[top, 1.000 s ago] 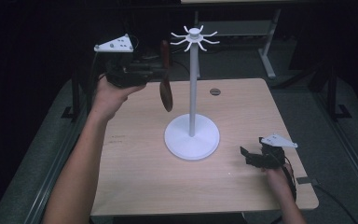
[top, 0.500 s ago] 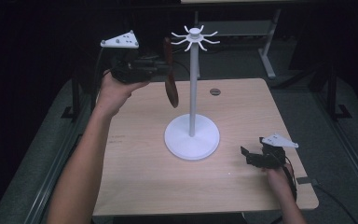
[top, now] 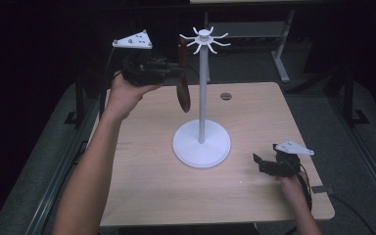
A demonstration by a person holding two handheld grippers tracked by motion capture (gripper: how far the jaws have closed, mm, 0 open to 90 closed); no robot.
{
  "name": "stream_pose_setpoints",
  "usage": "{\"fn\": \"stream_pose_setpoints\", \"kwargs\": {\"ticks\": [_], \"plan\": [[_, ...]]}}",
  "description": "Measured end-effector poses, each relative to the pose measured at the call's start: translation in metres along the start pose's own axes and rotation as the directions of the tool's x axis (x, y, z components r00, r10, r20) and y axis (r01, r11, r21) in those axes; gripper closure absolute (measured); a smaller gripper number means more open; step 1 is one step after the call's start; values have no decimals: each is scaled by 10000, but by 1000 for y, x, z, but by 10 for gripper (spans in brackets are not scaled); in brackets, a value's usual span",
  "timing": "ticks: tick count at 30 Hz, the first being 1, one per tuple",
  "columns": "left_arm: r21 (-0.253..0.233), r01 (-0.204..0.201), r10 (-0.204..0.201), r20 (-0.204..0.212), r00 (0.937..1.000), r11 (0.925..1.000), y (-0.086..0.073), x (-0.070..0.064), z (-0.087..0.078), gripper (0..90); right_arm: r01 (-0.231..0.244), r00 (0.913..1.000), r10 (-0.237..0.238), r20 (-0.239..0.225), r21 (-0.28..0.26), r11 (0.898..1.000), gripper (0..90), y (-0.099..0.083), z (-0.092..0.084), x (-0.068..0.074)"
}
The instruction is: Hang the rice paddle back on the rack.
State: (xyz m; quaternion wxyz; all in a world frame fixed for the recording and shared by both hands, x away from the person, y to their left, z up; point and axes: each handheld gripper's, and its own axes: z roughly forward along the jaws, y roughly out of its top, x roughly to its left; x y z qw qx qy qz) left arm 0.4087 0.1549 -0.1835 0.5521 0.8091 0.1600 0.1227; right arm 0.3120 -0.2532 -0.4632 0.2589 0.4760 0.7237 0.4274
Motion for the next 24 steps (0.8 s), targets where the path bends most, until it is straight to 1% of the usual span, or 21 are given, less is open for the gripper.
{"fn": "stream_pose_setpoints", "kwargs": {"ticks": [3, 6, 8, 11, 12, 14, 17, 21, 24], "plan": [[81, 13, -14, 66, 10000, 10000, 0, 0, 4, 779, -12, 10000, 12, 5, 3, 10000, 137, 0, 0, 0], [24, 87, -88, 194, 9998, 10000, -1, 0, 6, 779, 25, 10000, -25, 4, 33, 10000, 137, 0, 0, -1], [16, 80, -81, 133, 9999, 10000, -1, 0, 6, 778, 21, 10000, -21, 24, 19, 10000, 137, 0, -1, -1], [16, 19, -19, 172, 9999, 10000, -2, 0, 5, 767, 21, 10000, -21, 5, 29, 10000, 137, 0, -1, -1], [8, -34, 34, 102, 9999, 10000, -2, 0, 4, 761, 16, 10000, -16, -10, 27, 10000, 137, 0, 0, 0], [105, -57, 56, 102, 9999, 9999, -4, -1, 4, 715, 42, 10000, -42, -17, 18, 10000, 137, 0, 0, 0], [296, -140, 141, -43, 9999, 9995, -8, -2, 2, 660, 32, 10000, -32, -11, 24, 10000, 137, 0, 0, 0], [360, 54, -55, 22, 10000, 9993, -15, -1, -1, 583, 22, 10000, -22, -16, 38, 10000, 137, -1, 0, 0], [487, 66, -63, -70, 10000, 9988, -21, -3, -5, 538, 15, 10000, -15, 1, 21, 10000, 137, -1, 0, -1]]}}
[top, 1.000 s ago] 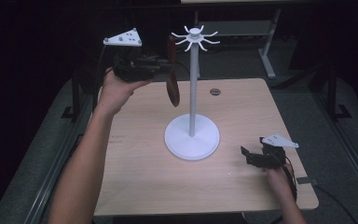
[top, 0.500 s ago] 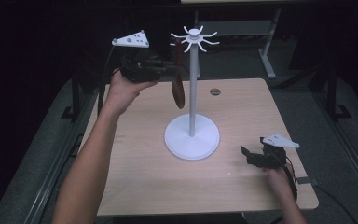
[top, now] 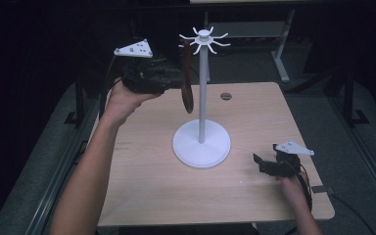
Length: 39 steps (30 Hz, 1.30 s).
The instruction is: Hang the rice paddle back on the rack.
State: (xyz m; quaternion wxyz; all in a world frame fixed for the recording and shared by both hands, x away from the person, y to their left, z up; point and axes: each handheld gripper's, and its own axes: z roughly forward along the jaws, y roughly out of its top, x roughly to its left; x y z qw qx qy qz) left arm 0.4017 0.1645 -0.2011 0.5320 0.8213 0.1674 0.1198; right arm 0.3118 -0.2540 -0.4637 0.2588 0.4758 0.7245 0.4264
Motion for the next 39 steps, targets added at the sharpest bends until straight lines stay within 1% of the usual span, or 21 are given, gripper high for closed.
{"fn": "stream_pose_setpoints", "kwargs": {"ticks": [3, 5, 8, 10, 12, 13, 15, 16, 19, 21, 27, 28, 33, 39], "plan": [[226, 26, -22, -187, 9998, 9997, -6, -2, -3, 499, -11, 10000, 11, -10, 3, 10000, 137, 0, 1, 1], [358, 33, -23, -270, 9996, 9994, -10, -3, -5, 474, 65, 10000, -65, -14, 19, 10000, 137, 0, 1, 1], [554, 64, -41, -427, 9991, 9984, -17, -5, -8, 425, 2, 10000, -2, -6, 23, 10000, 137, 0, 0, 0], [617, 153, -125, -462, 9989, 9980, -22, -7, -9, 388, -29, 10000, 29, -6, 23, 10000, 137, 0, 0, 0], [737, 279, -237, -582, 9980, 9969, -26, -9, -11, 356, 3, 10000, -3, -13, 5, 10000, 137, 0, 0, 0], [737, 279, -237, -582, 9980, 9969, -26, -9, -11, 340, 17, 10000, -17, -13, 0, 10000, 137, 0, 0, 1], [874, 224, -148, -862, 9962, 9959, -34, -10, -14, 308, 20, 10000, -20, -3, 0, 10000, 137, 0, 0, 1], [885, 348, -268, -903, 9956, 9955, -37, -11, -15, 290, 23, 10000, -23, 5, -2, 10000, 137, 0, 0, 1], [961, 399, -293, -1099, 9935, 9946, -46, -12, -19, 260, 75, 10000, -75, 8, 18, 10000, 137, 0, 0, 1], [980, 460, -337, -1234, 9918, 9941, -52, -13, -21, 238, 29, 10000, -29, 16, 15, 10000, 137, 1, 0, 1], [1099, 667, -500, -1479, 9877, 9917, -71, -15, -26, 220, 29, 10000, -29, 6, 38, 10000, 137, 0, 0, 1], [1110, 651, -477, -1522, 9872, 9917, -74, -15, -26, 217, 63, 10000, -63, 6, 53, 10000, 137, 0, 0, 1], [1177, 761, -564, -1622, 9851, 9901, -92, -19, -29, 204, 35, 10000, -35, 0, 63, 10000, 137, 0, 0, 1], [1192, 1038, -824, -1723, 9816, 9874, -115, -22, -33, 188, 55, 10000, -55, -5, 64, 10000, 137, 0, 1, 2]]}}
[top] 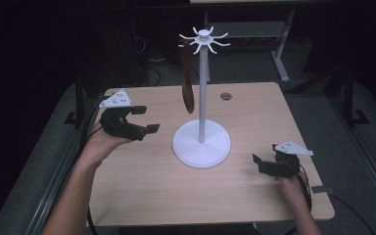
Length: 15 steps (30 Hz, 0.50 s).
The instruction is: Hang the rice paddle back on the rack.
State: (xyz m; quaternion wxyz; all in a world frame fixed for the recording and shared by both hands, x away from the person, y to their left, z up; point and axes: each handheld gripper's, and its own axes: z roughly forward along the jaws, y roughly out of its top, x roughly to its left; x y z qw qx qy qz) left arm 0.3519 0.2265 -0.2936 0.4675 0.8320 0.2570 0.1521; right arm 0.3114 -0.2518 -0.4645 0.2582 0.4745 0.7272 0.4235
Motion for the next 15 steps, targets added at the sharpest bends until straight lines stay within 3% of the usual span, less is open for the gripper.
{"fn": "stream_pose_setpoints", "kwargs": {"ticks": [15], "plan": [[-5, 686, -686, -435, 9967, 9976, -55, -6, -1, 174, 28, 10000, -28, 12, -22, 10000, 137, 0, 0, -1]]}}
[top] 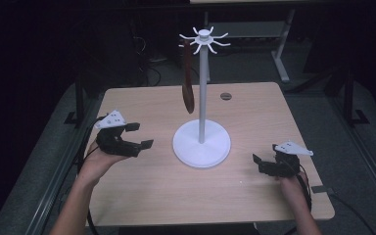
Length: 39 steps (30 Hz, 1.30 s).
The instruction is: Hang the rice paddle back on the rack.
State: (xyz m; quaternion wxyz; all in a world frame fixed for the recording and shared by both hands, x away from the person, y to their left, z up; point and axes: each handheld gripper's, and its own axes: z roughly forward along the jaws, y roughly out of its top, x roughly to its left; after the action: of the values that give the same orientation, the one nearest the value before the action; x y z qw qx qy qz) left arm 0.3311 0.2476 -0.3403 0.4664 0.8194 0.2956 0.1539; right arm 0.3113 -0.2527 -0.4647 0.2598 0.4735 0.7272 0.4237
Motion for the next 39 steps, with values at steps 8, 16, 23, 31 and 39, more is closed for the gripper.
{"fn": "stream_pose_setpoints", "kwargs": {"ticks": [8, 16, 23, 31, 39], "plan": [[-60, 157, -159, -254, 9996, 9999, -25, -6, -3, 165, -13, 10000, 13, 13, -2, 10000, 137, 0, 0, 0], [104, 243, -238, -466, 9986, 9996, -52, -9, -3, 156, -40, 10000, 40, 15, -7, 10000, 137, 0, -1, 0], [142, 526, -516, -664, 9965, 9985, -74, -9, -1, 152, -26, 10000, 26, 19, -4, 10000, 137, 0, -1, 0], [409, 617, -582, -823, 9949, 9973, -97, -8, 5, 150, -101, 9999, 101, 30, -25, 9999, 137, 0, -1, -1], [712, 603, -533, -964, 9939, 9956, -113, -5, 7, 143, -70, 10000, 70, 35, -6, 10000, 137, 0, -1, 0]]}}
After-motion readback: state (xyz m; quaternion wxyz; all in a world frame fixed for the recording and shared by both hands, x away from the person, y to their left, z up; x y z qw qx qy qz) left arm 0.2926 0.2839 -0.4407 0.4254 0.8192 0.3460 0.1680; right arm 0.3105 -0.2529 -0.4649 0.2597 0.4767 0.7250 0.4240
